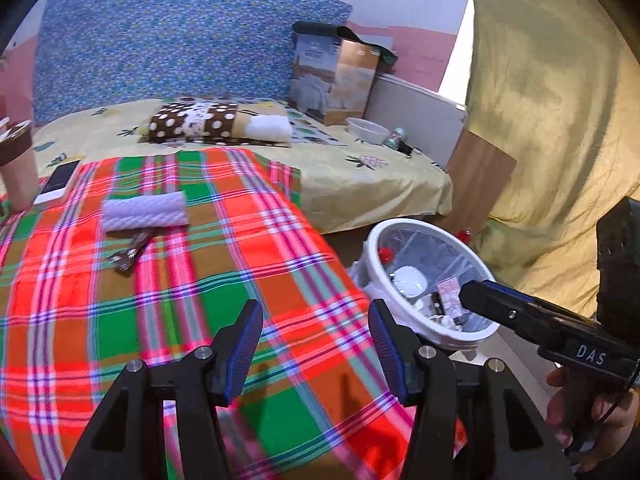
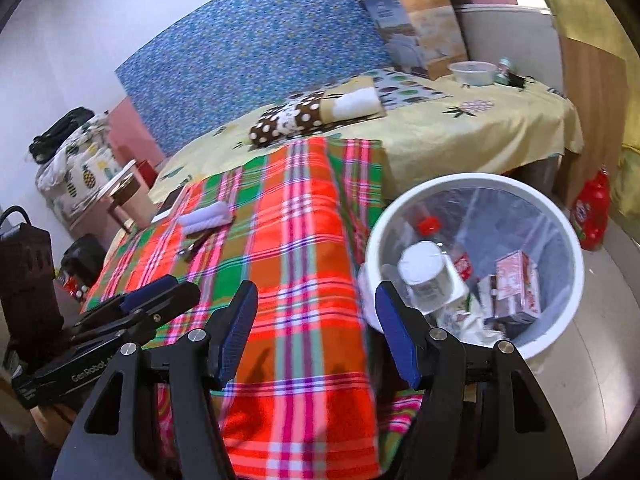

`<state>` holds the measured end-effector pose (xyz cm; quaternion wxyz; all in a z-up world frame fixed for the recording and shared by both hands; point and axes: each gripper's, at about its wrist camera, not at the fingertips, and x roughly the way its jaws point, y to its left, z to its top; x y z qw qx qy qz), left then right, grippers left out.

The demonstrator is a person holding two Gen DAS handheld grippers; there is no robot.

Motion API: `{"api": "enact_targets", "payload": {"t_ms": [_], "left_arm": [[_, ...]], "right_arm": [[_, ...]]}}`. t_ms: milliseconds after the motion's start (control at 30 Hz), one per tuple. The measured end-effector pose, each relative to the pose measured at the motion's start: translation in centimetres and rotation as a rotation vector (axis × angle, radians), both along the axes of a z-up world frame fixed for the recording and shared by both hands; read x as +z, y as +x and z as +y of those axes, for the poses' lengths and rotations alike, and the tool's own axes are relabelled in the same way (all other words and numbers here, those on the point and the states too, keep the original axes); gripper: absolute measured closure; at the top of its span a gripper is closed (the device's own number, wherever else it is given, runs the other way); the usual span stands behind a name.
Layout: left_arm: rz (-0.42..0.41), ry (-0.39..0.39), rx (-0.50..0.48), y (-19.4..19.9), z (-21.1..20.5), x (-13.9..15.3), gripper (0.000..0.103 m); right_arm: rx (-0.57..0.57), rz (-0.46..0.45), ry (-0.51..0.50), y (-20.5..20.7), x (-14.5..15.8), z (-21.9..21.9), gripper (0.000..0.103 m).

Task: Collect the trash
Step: 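Move both tools back over the plaid cloth toward the foam sleeve and wrapper, then grasp the brown coffee stick wrapper with the left tool while the right grasps the white foam mesh sleeve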

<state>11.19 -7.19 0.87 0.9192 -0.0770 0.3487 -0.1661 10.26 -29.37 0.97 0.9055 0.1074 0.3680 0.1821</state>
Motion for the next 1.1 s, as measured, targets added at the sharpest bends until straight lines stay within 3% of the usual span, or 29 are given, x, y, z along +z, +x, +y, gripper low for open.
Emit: {"api": "enact_targets", "payload": {"t_ms": [533, 800, 1100], "left_arm": [[-0.013, 0.015, 0.141, -0.5, 5.7, 0.3, 0.048], [-0.020, 0.035, 0.207, 1.4, 9.1, 0.5, 0.048], [0.003, 0.081, 0.211, 5.1, 10.7, -0.9, 0.048]], "right_arm": [[0.120, -0.025, -0.027, 0.5, 0.8, 4.8, 0.040], [0.171, -0.041, -0.038, 1.8, 1.1, 7.0, 0.040], [0.207, -0.041, -0.061, 3.5, 0.9, 8.8, 0.040]]}}
